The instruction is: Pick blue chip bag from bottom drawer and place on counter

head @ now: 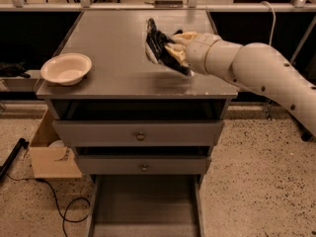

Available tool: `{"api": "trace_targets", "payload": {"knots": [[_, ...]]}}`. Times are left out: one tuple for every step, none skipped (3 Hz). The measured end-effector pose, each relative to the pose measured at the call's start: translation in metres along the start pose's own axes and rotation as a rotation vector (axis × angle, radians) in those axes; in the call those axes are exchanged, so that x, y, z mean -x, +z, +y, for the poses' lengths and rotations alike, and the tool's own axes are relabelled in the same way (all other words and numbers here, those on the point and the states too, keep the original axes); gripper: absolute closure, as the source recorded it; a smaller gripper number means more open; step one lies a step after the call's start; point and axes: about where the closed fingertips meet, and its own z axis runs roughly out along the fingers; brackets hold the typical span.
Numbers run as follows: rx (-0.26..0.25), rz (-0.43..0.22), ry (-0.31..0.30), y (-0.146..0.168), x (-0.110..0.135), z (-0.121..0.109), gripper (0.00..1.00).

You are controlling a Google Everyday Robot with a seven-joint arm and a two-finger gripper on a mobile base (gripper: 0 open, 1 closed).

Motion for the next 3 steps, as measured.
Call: {"api": "trace_targets", "payload": {"knots": [[0.000, 0.000, 0.000, 0.0000, 0.0000, 0.0000, 0.06], [0.000, 0.000, 0.000, 0.0001, 0.0001, 0.0001, 0.00], [0.000, 0.000, 0.000, 0.0001, 0.0001, 0.0001, 0.00]]}}
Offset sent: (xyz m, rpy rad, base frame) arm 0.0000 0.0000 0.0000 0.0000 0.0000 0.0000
